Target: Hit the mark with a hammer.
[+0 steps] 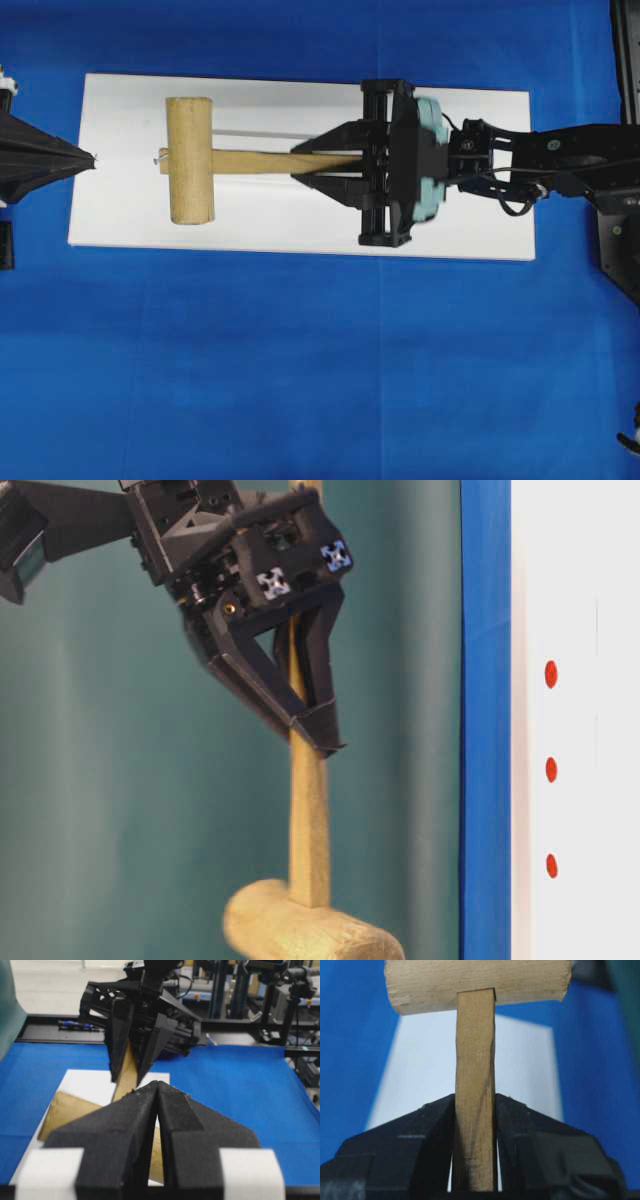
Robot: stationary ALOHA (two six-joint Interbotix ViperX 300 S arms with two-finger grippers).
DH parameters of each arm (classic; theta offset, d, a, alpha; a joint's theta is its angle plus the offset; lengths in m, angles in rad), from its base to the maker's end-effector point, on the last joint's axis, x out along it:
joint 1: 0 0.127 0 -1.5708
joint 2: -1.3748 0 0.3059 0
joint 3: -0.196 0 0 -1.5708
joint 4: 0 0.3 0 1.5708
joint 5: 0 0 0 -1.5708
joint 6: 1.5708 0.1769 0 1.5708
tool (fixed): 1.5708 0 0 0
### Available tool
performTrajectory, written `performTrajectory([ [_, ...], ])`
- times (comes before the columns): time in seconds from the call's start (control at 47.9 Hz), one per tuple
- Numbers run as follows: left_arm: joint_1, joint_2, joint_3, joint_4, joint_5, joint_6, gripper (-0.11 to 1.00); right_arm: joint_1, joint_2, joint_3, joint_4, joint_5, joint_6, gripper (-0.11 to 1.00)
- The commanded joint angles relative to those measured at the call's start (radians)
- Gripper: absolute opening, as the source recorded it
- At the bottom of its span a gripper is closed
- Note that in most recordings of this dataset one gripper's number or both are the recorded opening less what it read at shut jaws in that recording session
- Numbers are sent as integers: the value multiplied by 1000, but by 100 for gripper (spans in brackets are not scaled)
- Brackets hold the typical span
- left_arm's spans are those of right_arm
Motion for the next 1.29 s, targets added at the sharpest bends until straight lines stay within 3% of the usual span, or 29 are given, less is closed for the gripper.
performTrajectory([
  [0.0, -2, 0, -12, -2, -5, -2, 0, -3, -37, -14, 2, -51, -84, 9],
  [0.355, -2, -11, -14, -2, -3, -2, 0, -5, -37, -14, 6, -152, -554, 9],
  [0.501, -2, -11, -14, -2, -3, -3, 0, -2, -37, -14, 20, -184, -707, 9],
  [0.814, 0, 0, -12, -3, -3, -71, 0, 0, -38, -12, 40, -235, -750, 9],
  [1.168, 20, 8, -8, -2, 5, -78, 1, 2, -43, -12, 40, -239, -750, 9],
  [1.272, 25, 9, -9, -3, 5, -78, 17, 3, -41, -12, 38, -239, -750, 9],
])
